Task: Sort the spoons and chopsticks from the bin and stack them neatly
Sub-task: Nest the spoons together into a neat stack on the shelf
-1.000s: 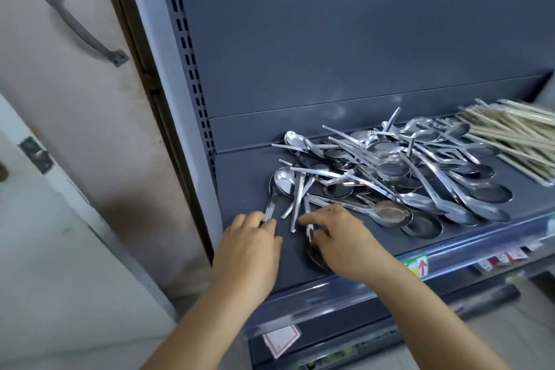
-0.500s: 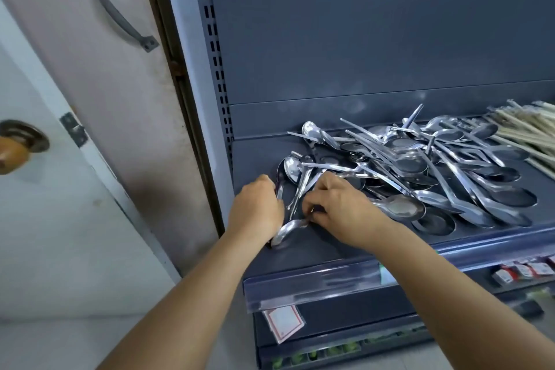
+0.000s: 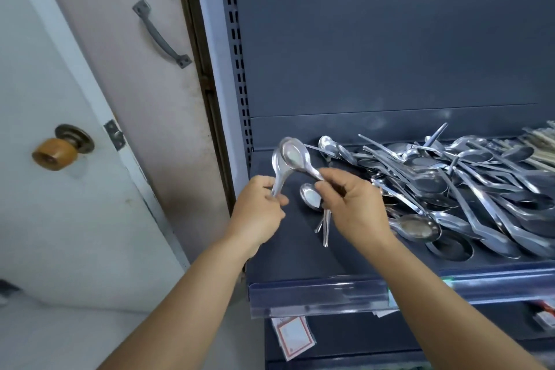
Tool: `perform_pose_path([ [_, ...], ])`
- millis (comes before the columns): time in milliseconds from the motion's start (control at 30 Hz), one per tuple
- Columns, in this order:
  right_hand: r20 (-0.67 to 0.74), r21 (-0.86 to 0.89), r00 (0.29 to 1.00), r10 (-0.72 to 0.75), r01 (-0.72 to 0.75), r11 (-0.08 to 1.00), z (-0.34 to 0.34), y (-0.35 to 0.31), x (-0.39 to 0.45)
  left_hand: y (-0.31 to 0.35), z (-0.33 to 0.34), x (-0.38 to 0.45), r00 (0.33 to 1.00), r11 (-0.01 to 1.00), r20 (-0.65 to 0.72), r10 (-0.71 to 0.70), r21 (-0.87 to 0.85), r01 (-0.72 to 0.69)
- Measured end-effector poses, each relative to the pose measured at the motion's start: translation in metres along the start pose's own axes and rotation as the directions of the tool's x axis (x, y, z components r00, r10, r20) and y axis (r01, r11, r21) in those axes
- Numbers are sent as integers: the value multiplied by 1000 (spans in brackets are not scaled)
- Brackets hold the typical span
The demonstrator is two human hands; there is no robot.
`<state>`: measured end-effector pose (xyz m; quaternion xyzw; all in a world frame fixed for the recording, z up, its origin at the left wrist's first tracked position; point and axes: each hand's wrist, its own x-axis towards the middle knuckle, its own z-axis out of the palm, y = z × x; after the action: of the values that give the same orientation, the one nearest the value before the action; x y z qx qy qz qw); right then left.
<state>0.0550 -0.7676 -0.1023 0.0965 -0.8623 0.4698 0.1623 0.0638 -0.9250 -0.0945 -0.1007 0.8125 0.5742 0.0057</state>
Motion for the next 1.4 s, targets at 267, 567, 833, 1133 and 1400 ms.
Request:
perform_pose_path([
  [267, 170, -141, 984, -54, 78, 987, 15, -5, -19, 14, 29, -20, 1000, 944, 15, 17, -330, -11],
  [567, 172, -119, 985, -4, 25, 993, 31, -18, -22, 11, 25, -14, 998, 888, 62, -15, -458, 42],
  [833, 149, -277, 988, -45, 85, 957, 36, -17, -21, 15, 6, 26, 977, 949, 211, 35, -314, 34],
  [1133, -42, -457, 991, 125, -130, 880, 15, 4, -8, -1, 5, 51, 983, 978, 182, -21, -198, 57],
  [1400, 54, -557, 968, 244, -173, 813, 32, 7, 2, -17, -2, 50, 962, 987, 261, -77, -114, 110],
])
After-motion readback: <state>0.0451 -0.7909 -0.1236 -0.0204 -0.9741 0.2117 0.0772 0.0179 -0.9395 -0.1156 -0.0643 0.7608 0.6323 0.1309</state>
